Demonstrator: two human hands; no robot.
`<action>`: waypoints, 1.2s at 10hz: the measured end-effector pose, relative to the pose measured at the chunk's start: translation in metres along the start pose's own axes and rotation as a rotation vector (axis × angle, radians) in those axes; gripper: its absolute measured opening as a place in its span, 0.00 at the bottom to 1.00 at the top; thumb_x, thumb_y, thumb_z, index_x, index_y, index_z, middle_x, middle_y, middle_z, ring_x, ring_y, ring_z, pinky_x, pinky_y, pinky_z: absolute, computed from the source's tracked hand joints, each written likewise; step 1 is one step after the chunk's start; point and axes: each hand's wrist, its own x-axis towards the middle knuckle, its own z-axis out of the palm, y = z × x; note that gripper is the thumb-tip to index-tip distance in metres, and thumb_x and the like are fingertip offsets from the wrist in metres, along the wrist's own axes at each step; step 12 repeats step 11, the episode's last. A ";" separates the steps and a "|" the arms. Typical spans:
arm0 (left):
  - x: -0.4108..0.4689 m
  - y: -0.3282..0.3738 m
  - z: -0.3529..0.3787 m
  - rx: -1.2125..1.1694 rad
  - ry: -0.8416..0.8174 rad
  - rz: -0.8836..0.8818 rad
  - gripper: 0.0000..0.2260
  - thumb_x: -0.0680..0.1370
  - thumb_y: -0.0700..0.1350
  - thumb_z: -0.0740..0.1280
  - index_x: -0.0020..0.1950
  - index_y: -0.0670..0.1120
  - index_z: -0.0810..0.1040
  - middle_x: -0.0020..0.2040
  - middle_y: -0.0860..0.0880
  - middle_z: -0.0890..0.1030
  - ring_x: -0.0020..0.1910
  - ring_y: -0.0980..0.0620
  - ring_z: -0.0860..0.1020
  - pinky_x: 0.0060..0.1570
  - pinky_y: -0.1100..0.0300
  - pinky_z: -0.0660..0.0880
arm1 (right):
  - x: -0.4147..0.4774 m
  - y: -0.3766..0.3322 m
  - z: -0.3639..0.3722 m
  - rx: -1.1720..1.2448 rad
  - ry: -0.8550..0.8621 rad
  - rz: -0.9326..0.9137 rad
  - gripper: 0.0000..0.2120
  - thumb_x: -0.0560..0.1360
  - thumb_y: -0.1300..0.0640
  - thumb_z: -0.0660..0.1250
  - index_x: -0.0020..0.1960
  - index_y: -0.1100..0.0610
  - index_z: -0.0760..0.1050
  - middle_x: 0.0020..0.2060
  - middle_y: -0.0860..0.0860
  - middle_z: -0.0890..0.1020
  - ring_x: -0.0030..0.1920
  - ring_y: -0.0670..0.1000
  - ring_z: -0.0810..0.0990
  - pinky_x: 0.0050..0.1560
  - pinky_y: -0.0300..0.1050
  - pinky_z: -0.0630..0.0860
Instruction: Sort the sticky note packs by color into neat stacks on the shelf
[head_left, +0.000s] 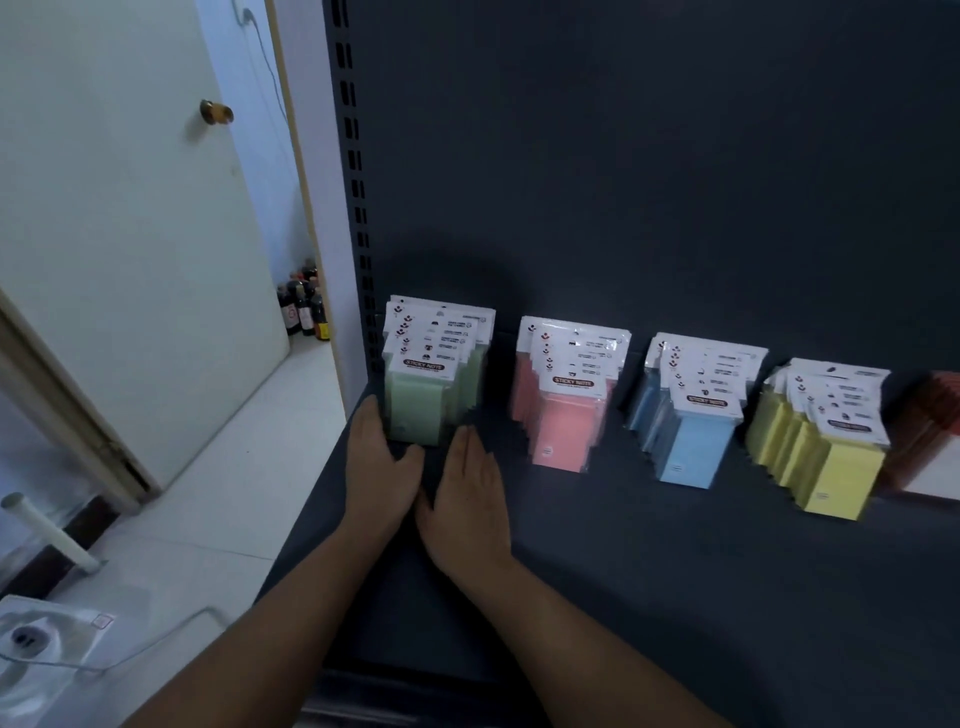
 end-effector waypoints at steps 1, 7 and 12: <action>-0.006 -0.003 0.005 0.043 0.087 -0.086 0.24 0.70 0.34 0.65 0.65 0.38 0.67 0.62 0.43 0.71 0.61 0.50 0.69 0.65 0.54 0.67 | -0.025 0.014 -0.011 -0.019 -0.108 -0.099 0.35 0.80 0.49 0.54 0.75 0.64 0.37 0.76 0.58 0.40 0.76 0.52 0.40 0.69 0.41 0.31; -0.171 0.128 0.199 0.359 -0.351 0.202 0.20 0.73 0.41 0.65 0.65 0.42 0.71 0.61 0.46 0.75 0.61 0.47 0.72 0.62 0.54 0.66 | -0.164 0.272 -0.188 0.084 0.064 0.097 0.14 0.75 0.61 0.62 0.59 0.56 0.75 0.56 0.52 0.77 0.58 0.51 0.75 0.63 0.45 0.68; -0.194 0.156 0.237 0.590 -0.495 0.185 0.23 0.77 0.53 0.60 0.70 0.45 0.66 0.67 0.49 0.70 0.66 0.50 0.68 0.66 0.55 0.63 | -0.180 0.336 -0.224 0.199 0.261 0.138 0.14 0.70 0.69 0.62 0.53 0.58 0.78 0.58 0.50 0.73 0.62 0.50 0.71 0.64 0.49 0.68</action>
